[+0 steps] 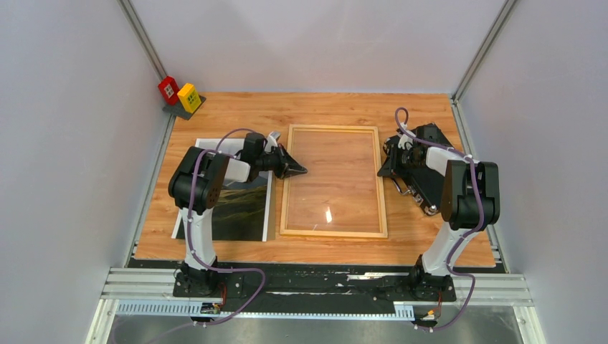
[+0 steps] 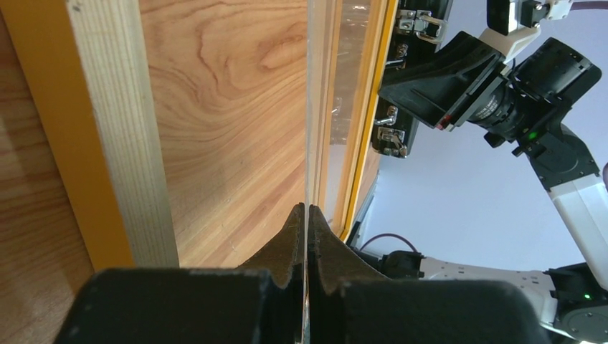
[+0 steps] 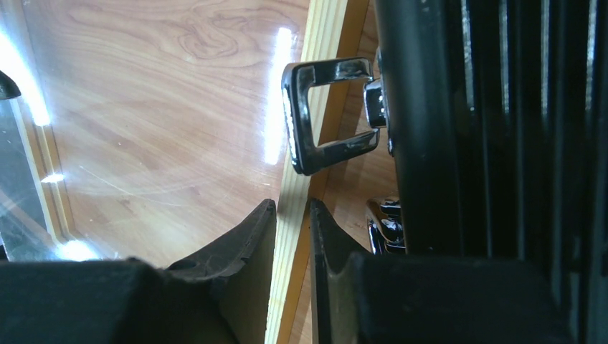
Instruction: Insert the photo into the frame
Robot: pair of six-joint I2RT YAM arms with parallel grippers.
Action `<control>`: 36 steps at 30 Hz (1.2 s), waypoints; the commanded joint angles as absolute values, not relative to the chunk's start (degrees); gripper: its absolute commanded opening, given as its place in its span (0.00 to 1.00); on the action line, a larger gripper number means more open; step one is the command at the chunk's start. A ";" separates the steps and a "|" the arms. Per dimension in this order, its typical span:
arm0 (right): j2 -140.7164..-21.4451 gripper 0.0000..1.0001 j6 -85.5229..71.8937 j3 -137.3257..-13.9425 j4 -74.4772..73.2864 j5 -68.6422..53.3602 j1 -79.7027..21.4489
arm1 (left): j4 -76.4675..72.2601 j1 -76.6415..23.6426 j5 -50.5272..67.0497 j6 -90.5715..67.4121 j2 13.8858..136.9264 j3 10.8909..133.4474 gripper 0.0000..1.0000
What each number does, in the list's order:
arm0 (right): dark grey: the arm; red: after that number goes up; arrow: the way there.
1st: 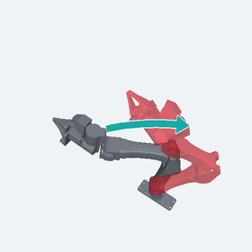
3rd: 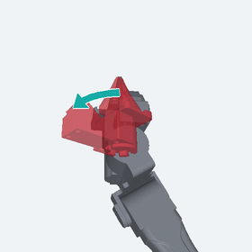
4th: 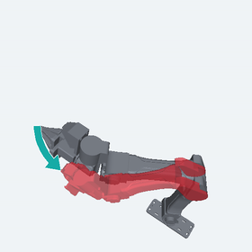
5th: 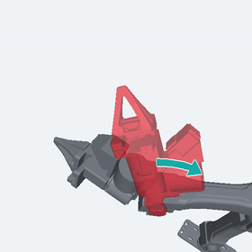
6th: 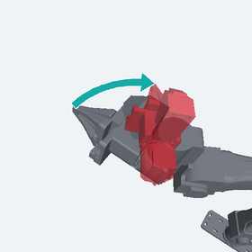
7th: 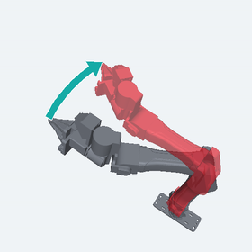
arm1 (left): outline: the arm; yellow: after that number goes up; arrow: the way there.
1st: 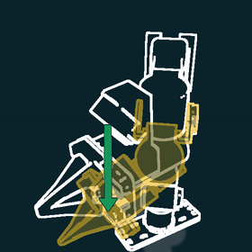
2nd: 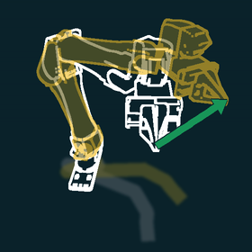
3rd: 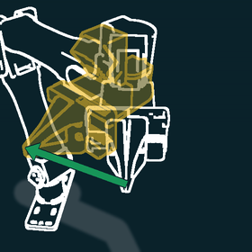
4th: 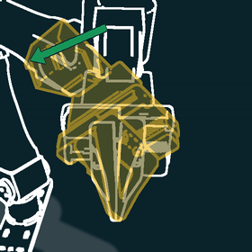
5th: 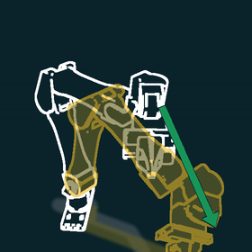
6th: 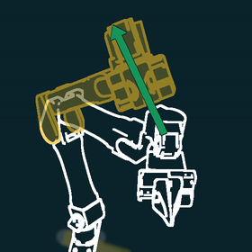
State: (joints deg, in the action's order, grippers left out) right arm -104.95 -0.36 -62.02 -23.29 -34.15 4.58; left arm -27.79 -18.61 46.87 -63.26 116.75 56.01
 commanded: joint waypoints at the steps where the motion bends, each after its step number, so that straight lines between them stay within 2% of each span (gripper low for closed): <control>1: -108.37 0.22 1.14 -61.35 -21.61 -33.11 4.48 | -28.16 -19.96 45.36 -60.63 114.84 57.32 0.02; 12: -108.19 0.22 0.96 -61.08 -21.56 -32.80 4.39 | -25.62 -20.85 43.38 -58.46 113.99 55.69 0.05; 36: -107.41 0.25 0.35 -61.17 -21.12 -29.27 3.69 | -18.68 -21.27 39.80 -51.15 113.25 55.96 0.26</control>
